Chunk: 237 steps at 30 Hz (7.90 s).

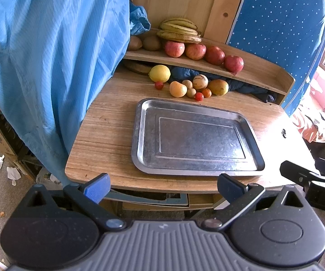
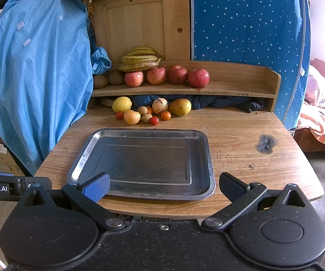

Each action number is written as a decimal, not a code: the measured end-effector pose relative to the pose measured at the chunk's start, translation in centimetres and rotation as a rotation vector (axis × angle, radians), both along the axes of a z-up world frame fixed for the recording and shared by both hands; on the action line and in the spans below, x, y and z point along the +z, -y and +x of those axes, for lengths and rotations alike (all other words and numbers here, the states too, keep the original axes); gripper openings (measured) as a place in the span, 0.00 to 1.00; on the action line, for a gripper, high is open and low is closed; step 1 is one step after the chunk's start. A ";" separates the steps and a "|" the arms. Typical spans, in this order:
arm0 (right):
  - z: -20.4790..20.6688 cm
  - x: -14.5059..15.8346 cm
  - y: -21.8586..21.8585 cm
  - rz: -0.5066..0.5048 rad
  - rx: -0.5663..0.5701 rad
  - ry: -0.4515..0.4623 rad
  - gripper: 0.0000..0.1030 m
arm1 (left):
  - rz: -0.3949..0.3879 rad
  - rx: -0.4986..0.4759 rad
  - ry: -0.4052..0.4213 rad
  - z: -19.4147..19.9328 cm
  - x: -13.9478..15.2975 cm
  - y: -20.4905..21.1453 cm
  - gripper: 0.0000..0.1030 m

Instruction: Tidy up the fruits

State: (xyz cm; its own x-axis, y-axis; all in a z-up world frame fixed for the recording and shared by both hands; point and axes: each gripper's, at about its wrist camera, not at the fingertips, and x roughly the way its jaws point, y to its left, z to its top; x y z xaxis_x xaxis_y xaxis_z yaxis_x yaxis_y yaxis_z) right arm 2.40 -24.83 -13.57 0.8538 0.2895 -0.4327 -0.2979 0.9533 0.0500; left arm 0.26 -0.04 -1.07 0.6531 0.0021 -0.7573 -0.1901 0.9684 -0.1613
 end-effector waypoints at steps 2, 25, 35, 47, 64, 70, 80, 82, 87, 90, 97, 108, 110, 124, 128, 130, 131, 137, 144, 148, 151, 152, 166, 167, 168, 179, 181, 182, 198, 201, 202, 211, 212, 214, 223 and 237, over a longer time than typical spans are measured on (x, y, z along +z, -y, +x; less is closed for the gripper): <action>0.0 -0.1 0.1 0.000 0.000 -0.002 0.99 | 0.000 0.000 -0.002 0.0 0.1 0.1 0.99; 3.3 -1.0 1.5 0.014 0.022 -0.063 0.99 | 0.030 0.029 -0.087 3.5 -0.6 1.9 0.99; 9.4 -1.2 2.9 0.015 0.117 -0.101 1.00 | 0.042 0.115 -0.138 8.2 -1.3 3.5 0.99; 15.8 -0.4 4.9 -0.023 0.223 -0.085 1.00 | 0.035 0.226 -0.179 12.3 -1.5 5.2 0.99; 18.1 -1.0 4.2 0.007 0.334 -0.148 1.00 | 0.015 0.311 -0.217 14.7 -1.4 1.6 0.99; 19.3 -0.9 3.0 0.008 0.284 -0.158 0.99 | 0.018 0.251 -0.211 17.9 -1.9 -0.9 0.99; 21.8 -0.8 -0.9 0.014 0.172 -0.176 0.99 | 0.025 0.150 -0.245 24.3 -3.6 -5.5 0.99; 22.2 -1.0 -1.8 0.012 0.156 -0.185 0.99 | 0.027 0.134 -0.254 25.3 -4.2 -6.2 0.99; 23.2 -1.5 -3.8 -0.014 0.129 -0.202 0.99 | 0.021 0.088 -0.277 28.0 -5.7 -7.5 0.99; 23.9 -1.7 -4.9 -0.035 0.104 -0.194 0.97 | 0.014 0.065 -0.291 29.3 -6.7 -8.0 0.99; 26.0 -1.6 -6.5 -0.059 0.050 -0.163 0.92 | 0.007 0.048 -0.294 31.7 -8.2 -9.1 0.99; 29.8 -2.4 -8.8 -0.095 0.020 -0.186 0.83 | 0.006 -0.018 -0.289 34.8 -9.6 -9.4 0.93; 30.1 -2.7 -9.1 -0.100 0.017 -0.192 0.81 | 0.004 -0.032 -0.284 35.4 -9.8 -9.4 0.90; 32.2 -4.2 -10.5 -0.113 0.026 -0.232 0.58 | -0.028 -0.090 -0.276 37.6 -11.3 -9.3 0.77; 32.5 -4.5 -10.9 -0.124 0.043 -0.242 0.54 | -0.037 -0.103 -0.262 37.9 -11.4 -9.5 0.73; 32.6 -4.5 -11.1 -0.130 0.051 -0.241 0.52 | -0.040 -0.109 -0.256 38.1 -12.1 -8.8 0.69; 32.7 -4.5 -11.2 -0.132 0.054 -0.241 0.51 | -0.042 -0.113 -0.253 38.2 -12.1 -8.7 0.68; 33.1 -4.6 -11.5 -0.144 0.072 -0.238 0.46 | -0.059 -0.140 -0.241 38.7 -11.9 -7.7 0.57; 33.3 -4.8 -12.2 -0.156 0.097 -0.233 0.38 | -0.088 -0.167 -0.233 38.8 -11.7 -7.0 0.38; 33.5 -4.9 -12.5 -0.164 0.098 -0.231 0.31 | -0.099 -0.166 -0.230 38.5 -11.6 -7.0 0.30; 33.5 -5.0 -12.5 -0.163 0.100 -0.233 0.27 | -0.104 -0.167 -0.227 38.6 -11.9 -7.0 0.26; 33.6 -5.1 -12.5 -0.163 0.101 -0.233 0.26 | -0.104 -0.168 -0.226 38.6 -11.9 -6.9 0.25; 32.7 -5.1 -12.4 -0.156 0.125 -0.229 0.23 | -0.115 -0.170 -0.232 37.5 -11.8 -7.1 0.25; 32.5 -5.1 -12.4 -0.155 0.127 -0.229 0.22 | -0.115 -0.169 -0.233 37.3 -11.7 -7.1 0.25; 32.4 -5.1 -12.4 -0.154 0.130 -0.229 0.23 | -0.114 -0.168 -0.232 37.2 -11.6 -7.1 0.25; 30.8 -4.6 -12.4 -0.139 0.159 -0.218 0.22 | -0.119 -0.145 -0.221 35.6 -10.7 -6.9 0.25; 30.4 -4.4 -12.4 -0.137 0.172 -0.212 0.22 | -0.119 -0.137 -0.218 35.1 -10.6 -6.9 0.25; 30.1 -4.3 -12.4 -0.137 0.180 -0.209 0.22 | -0.119 -0.132 -0.216 34.9 -10.5 -6.8 0.25; 24.5 -3.5 -11.3 -0.140 0.336 -0.171 0.22 | -0.119 -0.039 -0.197 28.3 -8.7 -5.6 0.25; 23.5 -3.5 -10.9 -0.142 0.366 -0.169 0.22 | -0.121 -0.020 -0.200 26.8 -8.6 -5.3 0.25; 23.2 -3.5 -10.8 -0.143 0.375 -0.169 0.22 | -0.121 -0.014 -0.201 26.4 -8.6 -5.2 0.25; 20.2 -4.1 -10.3 -0.154 0.463 -0.178 0.23 | -0.122 0.025 -0.215 22.6 -8.8 -4.4 0.25; 19.8 -4.3 -10.3 -0.157 0.472 -0.181 0.22 | -0.122 0.028 -0.218 22.3 -8.8 -4.3 0.25; 19.2 -4.5 -10.2 -0.161 0.489 -0.186 0.23 | -0.122 0.034 -0.222 21.4 -8.9 -4.0 0.25; 17.1 -5.8 -9.7 -0.169 0.552 -0.204 0.23 | -0.121 0.066 -0.240 18.6 -9.2 -3.0 0.25; 15.0 -7.1 -9.4 -0.188 0.624 -0.250 0.23 | -0.124 0.093 -0.277 16.1 -10.0 -2.0 0.25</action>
State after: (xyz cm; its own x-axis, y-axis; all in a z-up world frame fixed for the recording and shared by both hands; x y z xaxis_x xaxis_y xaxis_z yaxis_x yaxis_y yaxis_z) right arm 17.40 -15.45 -20.67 0.4201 0.5946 -0.6855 -0.7939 0.6067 0.0397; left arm 16.32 1.98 -11.04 0.4232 -0.0510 -0.9046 -0.3304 0.9210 -0.2065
